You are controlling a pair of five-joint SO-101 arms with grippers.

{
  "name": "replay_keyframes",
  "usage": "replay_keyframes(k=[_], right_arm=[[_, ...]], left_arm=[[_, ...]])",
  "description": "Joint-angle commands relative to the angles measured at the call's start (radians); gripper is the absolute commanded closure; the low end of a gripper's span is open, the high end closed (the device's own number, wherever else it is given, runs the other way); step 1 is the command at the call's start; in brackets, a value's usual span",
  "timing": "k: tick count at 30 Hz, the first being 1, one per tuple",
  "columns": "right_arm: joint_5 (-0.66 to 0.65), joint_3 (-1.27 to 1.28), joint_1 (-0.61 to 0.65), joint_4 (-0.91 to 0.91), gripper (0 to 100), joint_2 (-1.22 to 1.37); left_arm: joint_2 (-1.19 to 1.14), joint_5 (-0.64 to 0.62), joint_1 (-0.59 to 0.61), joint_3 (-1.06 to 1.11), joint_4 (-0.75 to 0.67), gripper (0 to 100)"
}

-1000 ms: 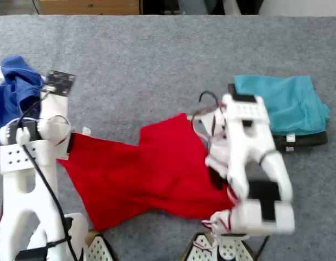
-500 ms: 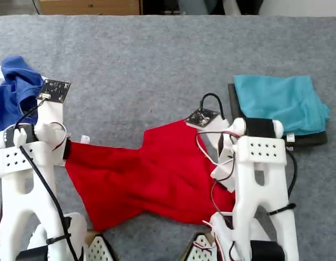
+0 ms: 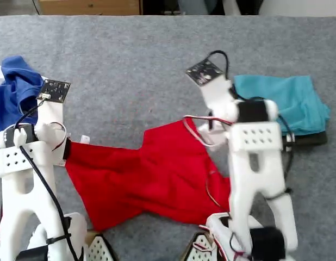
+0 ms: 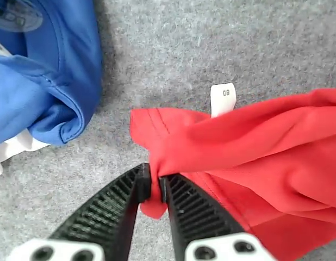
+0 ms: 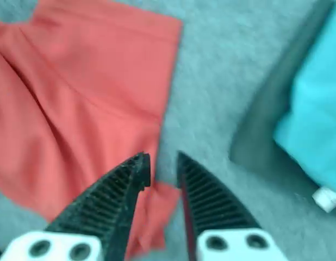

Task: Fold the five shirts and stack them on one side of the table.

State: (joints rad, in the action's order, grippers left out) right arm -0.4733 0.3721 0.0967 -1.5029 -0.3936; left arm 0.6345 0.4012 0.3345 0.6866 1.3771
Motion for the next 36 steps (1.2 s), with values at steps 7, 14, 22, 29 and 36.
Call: replay_keyframes(k=[7, 14, 22, 29, 36], right_arm=[[0.219, -0.222, 0.086, 0.184, 85.4, 0.47], [0.308, -0.481, 0.087, 0.14, 85.3, 0.737], [0.307, -0.529, 0.087, 0.121, 85.3, 0.851], [0.307, -0.53, 0.087, 0.18, 85.3, 0.908], [0.305, -0.532, 0.087, 0.196, 85.3, 0.914]], left_arm=[[0.014, -0.008, 0.001, 0.012, 0.008, 97], [0.014, -0.008, 0.004, 0.019, 0.006, 97], [0.014, -0.006, 0.001, 0.019, 0.006, 97], [0.014, -0.006, 0.007, 0.021, 0.006, 97], [0.014, -0.009, 0.008, 0.021, 0.006, 97]])
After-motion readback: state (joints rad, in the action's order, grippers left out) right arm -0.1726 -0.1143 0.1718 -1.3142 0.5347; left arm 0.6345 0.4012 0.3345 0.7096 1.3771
